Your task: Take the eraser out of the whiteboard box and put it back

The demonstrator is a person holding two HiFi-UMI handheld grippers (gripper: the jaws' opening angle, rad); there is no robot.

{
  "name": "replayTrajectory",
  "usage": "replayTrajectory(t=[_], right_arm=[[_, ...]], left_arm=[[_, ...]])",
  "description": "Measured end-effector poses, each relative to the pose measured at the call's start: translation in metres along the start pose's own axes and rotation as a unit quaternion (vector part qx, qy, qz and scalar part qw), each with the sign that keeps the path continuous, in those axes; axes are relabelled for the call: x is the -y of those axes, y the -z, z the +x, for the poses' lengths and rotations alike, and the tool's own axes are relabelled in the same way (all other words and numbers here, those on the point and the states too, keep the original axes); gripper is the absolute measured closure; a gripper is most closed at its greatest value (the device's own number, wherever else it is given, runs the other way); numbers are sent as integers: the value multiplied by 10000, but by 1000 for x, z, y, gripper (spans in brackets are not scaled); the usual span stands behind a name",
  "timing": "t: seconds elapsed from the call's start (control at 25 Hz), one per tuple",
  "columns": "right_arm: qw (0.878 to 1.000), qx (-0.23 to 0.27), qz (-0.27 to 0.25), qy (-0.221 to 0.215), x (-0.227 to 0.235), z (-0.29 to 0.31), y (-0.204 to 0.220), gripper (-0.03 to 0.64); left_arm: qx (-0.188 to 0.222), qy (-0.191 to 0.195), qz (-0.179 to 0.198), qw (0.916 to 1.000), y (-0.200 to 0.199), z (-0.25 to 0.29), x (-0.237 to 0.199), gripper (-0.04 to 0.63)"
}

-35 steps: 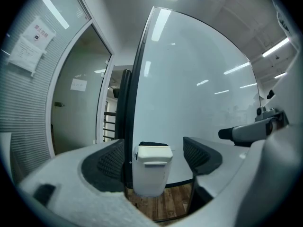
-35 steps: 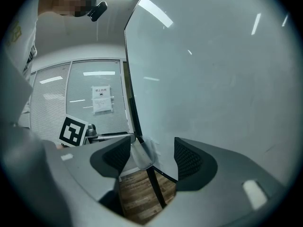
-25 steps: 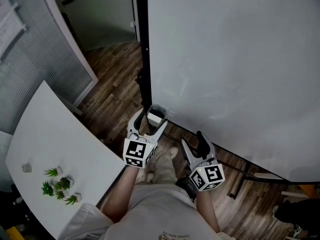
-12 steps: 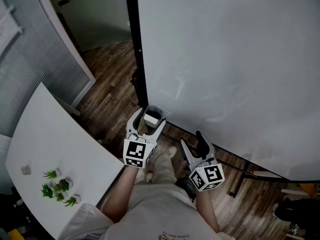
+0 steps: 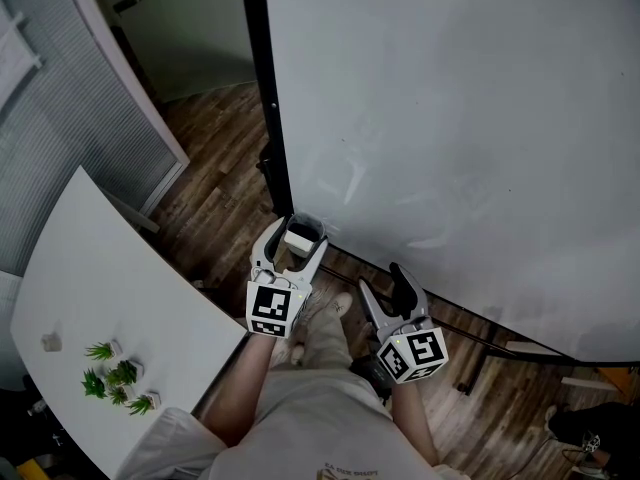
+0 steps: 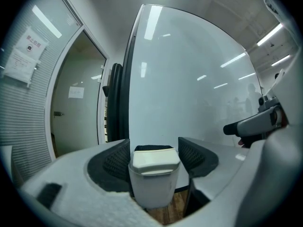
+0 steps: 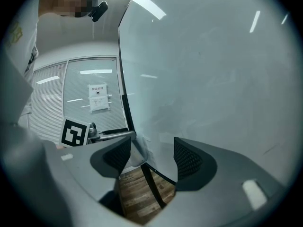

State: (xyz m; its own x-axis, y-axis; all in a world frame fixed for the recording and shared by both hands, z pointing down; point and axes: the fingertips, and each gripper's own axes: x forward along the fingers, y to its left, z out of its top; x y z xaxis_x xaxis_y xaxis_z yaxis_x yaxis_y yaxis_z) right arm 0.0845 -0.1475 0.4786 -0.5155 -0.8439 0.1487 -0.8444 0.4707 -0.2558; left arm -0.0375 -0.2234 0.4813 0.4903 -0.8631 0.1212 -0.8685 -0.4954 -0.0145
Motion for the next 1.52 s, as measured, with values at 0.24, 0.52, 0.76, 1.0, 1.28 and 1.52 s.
replayTrajectory(t=[0.24,0.52,0.76,1.0,1.28,1.52], right_arm=[[10000,-3,34,27,3,1,0,334],[10000,-33,62,21,3,1,4,336],[10000,-26,58,24,3,1,3,336],[10000,-37,65,24,2,0,3,339],[10000,-6,82,39,3,-1,1,342],[9999,9,92,45,1,-2,2,344]], left_arm=[[-14,-8,-2,10000,1,1,0,298],[28,-31,110,9999,3,1,0,311],[94,-32,129,9999,3,0,1,319],[104,-32,189,9998,1,-1,2,330],[87,-28,177,9998,1,0,1,327],[34,4,286,9996,3,0,1,327]])
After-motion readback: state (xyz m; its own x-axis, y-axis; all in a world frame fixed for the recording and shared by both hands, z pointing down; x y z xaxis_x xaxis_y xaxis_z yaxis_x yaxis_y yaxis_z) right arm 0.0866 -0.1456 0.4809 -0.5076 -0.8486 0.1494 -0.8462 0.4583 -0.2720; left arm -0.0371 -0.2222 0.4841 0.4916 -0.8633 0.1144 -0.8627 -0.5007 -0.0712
